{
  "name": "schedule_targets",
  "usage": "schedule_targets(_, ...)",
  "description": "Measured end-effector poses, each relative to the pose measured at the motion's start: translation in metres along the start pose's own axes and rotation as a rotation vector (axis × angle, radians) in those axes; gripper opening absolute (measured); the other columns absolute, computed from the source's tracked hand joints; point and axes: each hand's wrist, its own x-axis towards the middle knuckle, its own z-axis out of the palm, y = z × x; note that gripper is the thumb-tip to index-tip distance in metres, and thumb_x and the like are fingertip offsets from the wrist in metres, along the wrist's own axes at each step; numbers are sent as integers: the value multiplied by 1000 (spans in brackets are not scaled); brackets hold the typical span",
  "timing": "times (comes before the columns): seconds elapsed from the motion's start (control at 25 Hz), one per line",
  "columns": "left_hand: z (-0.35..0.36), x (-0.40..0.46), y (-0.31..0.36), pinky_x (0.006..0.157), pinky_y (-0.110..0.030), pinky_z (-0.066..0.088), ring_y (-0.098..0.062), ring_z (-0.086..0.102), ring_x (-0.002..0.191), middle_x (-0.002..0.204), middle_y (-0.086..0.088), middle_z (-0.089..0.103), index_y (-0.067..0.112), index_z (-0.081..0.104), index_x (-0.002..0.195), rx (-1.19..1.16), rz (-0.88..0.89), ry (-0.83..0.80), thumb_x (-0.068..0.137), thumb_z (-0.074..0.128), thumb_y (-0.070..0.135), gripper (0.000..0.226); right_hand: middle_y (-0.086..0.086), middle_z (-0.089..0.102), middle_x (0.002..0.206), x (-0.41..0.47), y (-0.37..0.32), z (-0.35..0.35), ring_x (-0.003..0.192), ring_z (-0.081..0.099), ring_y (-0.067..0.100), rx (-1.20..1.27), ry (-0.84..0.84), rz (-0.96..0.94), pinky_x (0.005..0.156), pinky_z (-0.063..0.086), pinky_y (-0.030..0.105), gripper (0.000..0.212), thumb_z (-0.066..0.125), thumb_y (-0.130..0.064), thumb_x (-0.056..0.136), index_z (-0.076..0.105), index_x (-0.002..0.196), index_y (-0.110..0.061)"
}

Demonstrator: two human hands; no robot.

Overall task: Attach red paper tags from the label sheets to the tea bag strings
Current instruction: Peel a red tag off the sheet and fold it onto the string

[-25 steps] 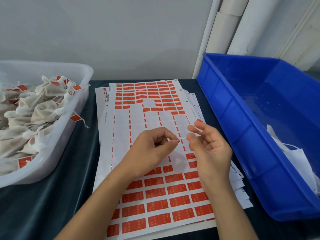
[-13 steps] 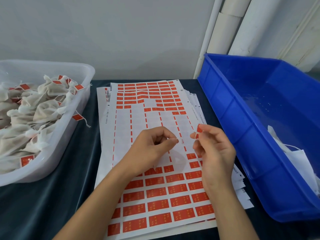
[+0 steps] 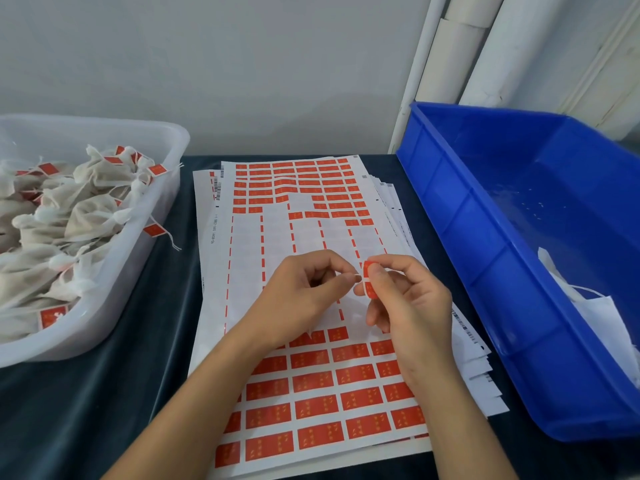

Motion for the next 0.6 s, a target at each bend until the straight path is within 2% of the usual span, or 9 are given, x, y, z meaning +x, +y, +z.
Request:
schedule_targets(0.16,0,0,1,57,-16,47,-11,55,57,67,4,63,41,75,87,0,19,-10,103,63,28,24,-2,78,86,0,1,0,53,65,15,-13,-2,-7,57,59,27,9,70,-32,98,73,99,-40)
schedule_targets(0.32,0,1,0,56,-17,47,-23,57,60,68,1,64,43,76,88,6,24,-3,103,63,28,25,-3,78,84,0,1,1,50,62,13,-23,9,-13,57,59,26,9,69,-32,99,73,99,-41)
schedule_targets(0.48,2,0,-1,56,-15,46,-11,54,57,67,3,64,40,77,89,5,29,-4,102,63,27,23,-3,77,81,0,2,2,51,63,15,-58,27,-32,56,58,25,7,67,-38,99,71,101,-42)
schedule_targets(0.6,4,0,1,55,-15,45,-10,53,56,67,4,65,37,78,86,3,28,16,102,63,25,25,-4,77,79,0,3,3,51,64,16,-69,42,-42,56,58,24,7,67,-38,98,71,100,-44)
